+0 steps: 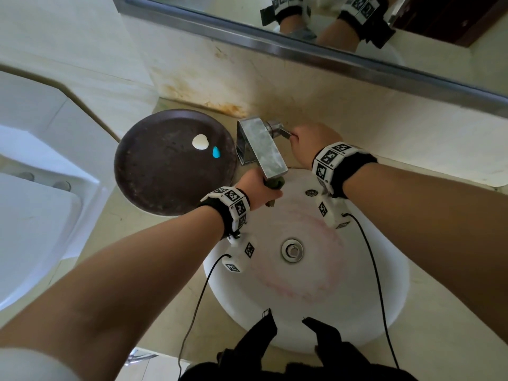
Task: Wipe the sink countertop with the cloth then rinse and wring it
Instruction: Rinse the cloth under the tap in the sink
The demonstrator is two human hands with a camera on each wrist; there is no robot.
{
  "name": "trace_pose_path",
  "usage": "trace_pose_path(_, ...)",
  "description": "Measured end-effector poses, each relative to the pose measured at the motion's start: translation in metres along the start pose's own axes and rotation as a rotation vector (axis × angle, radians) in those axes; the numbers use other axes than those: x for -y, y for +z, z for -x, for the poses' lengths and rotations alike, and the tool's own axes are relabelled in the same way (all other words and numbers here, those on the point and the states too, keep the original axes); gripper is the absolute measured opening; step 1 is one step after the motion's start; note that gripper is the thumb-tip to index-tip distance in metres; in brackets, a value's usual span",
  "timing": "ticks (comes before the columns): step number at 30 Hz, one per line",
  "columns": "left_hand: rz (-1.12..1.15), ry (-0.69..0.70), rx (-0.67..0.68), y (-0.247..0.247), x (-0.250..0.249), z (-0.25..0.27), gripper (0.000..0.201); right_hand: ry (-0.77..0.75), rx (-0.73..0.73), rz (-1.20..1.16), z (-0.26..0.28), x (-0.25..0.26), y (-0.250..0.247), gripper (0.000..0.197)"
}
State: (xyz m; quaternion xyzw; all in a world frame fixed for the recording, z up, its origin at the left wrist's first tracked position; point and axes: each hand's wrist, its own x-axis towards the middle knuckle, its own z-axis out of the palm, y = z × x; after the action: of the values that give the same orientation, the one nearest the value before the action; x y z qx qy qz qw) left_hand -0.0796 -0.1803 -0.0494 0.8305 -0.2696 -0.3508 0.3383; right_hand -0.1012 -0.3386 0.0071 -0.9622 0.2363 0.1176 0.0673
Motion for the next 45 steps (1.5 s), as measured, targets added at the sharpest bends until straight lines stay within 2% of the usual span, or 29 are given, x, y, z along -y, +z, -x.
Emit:
trace_pose_path(7, 0.022, 0.014, -0.019, 0.001, -0.003, -0.001, 0.035, 0.02, -0.002, -0.09, 0.002, -0.002, 0.002, 0.03)
trace_pose_path(10, 0.029, 0.019, -0.008, 0.002, 0.0, -0.001, 0.024, 0.059, -0.021, -0.238, 0.018, -0.004, 0.01, 0.028)
trace_pose_path(12, 0.034, 0.014, 0.008, 0.001, 0.003, 0.001, 0.013, 0.091, 0.027, -0.374, 0.035, -0.006, 0.021, 0.033)
trace_pose_path(13, 0.045, 0.003, 0.011, 0.001, 0.005, 0.002, 0.014, 0.1, 0.077, -0.435, 0.046, -0.005, 0.029, 0.036)
trace_pose_path(16, 0.074, 0.007, 0.027, 0.0, 0.011, 0.006, 0.039, 0.026, 0.257, -0.511, 0.065, 0.007, 0.055, 0.042)
trace_pose_path(18, 0.037, 0.006, 0.055, -0.002, 0.014, 0.009, 0.054, -0.03, 0.308, -0.518, 0.069, 0.02, 0.068, 0.048)
trace_pose_path(21, 0.013, 0.008, 0.107, -0.003, 0.018, 0.014, 0.073, 0.002, 0.27, -0.589, 0.07, 0.031, 0.075, 0.047)
trace_pose_path(26, 0.052, 0.03, 0.099, -0.002, 0.02, 0.021, 0.089, 0.067, 0.188, -0.639, 0.065, 0.035, 0.079, 0.025)
trace_pose_path(29, 0.056, -0.039, 0.041, -0.001, 0.02, 0.019, 0.073, 0.1, 0.17, -0.68, 0.063, 0.033, 0.074, 0.017)
trace_pose_path(32, -0.008, -0.109, 0.048, -0.009, 0.013, 0.018, 0.047, 0.175, 0.201, -0.703, 0.06, 0.026, 0.073, 0.024)
trace_pose_path(34, -0.094, -0.089, 0.065, -0.012, 0.009, 0.018, 0.035, 0.249, 0.229, -0.753, 0.058, 0.023, 0.074, 0.028)
trace_pose_path(38, -0.148, 0.013, 0.056, -0.008, 0.001, 0.02, 0.034, 0.362, 0.248, -1.094, 0.056, 0.023, 0.067, 0.028)
trace_pose_path(41, -0.249, 0.07, 0.042, -0.004, 0.0, 0.016, 0.033, 0.352, 0.229, -1.07, 0.054, 0.025, 0.063, 0.02)
trace_pose_path(45, -0.377, 0.059, 0.103, 0.001, 0.0, 0.009, 0.027, 0.28, 0.219, -0.897, 0.057, 0.026, 0.063, 0.042)
